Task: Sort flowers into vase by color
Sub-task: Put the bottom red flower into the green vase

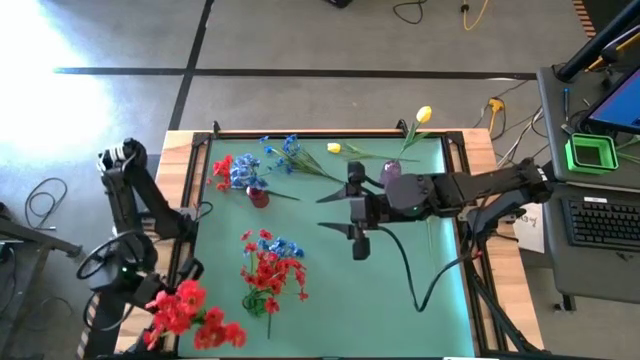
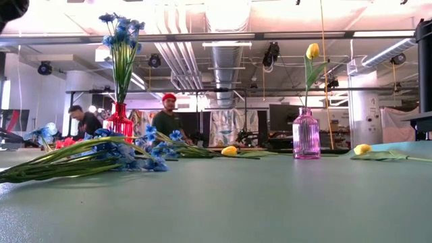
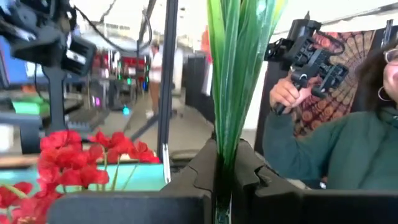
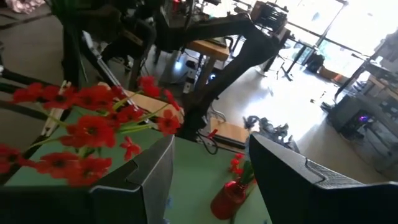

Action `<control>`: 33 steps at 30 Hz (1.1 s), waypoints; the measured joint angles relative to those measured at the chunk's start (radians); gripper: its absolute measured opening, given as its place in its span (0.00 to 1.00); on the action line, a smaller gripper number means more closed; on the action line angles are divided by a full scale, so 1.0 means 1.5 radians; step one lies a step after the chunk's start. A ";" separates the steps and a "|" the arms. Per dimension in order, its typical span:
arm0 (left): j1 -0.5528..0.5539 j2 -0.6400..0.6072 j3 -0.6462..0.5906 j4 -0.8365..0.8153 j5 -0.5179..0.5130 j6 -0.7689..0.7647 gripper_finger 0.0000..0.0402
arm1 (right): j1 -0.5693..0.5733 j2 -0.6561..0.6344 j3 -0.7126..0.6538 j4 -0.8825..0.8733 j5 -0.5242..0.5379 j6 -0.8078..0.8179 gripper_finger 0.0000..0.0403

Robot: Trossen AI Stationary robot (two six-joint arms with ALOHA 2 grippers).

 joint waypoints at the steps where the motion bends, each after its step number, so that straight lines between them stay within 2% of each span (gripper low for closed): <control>1: 0.000 0.011 -0.016 0.052 0.003 0.032 0.00 | 0.004 0.000 0.000 0.002 0.000 0.002 0.50; 4: 0.002 0.039 -0.063 0.186 0.012 0.105 0.00 | 0.015 -0.003 0.000 0.004 0.000 0.013 0.50; 9: 0.031 0.084 -0.106 0.323 0.021 0.136 0.00 | 0.034 -0.006 0.000 0.003 0.000 0.042 0.50; 12: 0.039 0.116 -0.104 0.382 0.068 0.175 0.00 | 0.045 -0.006 0.000 0.002 0.000 0.055 0.50; 17: 0.041 0.152 -0.086 0.418 0.078 0.229 0.00 | 0.065 -0.006 0.000 0.002 0.006 0.074 0.50; 21: 0.072 0.177 -0.075 0.444 0.055 0.250 0.00 | 0.076 -0.005 0.000 0.002 0.023 0.086 0.50; 28: 0.103 0.197 -0.077 0.484 0.049 0.255 0.00 | 0.079 -0.005 -0.007 0.002 0.037 0.121 0.50; 33: 0.107 0.204 -0.107 0.510 0.102 0.237 0.00 | 0.080 -0.004 -0.014 0.007 0.037 0.140 0.50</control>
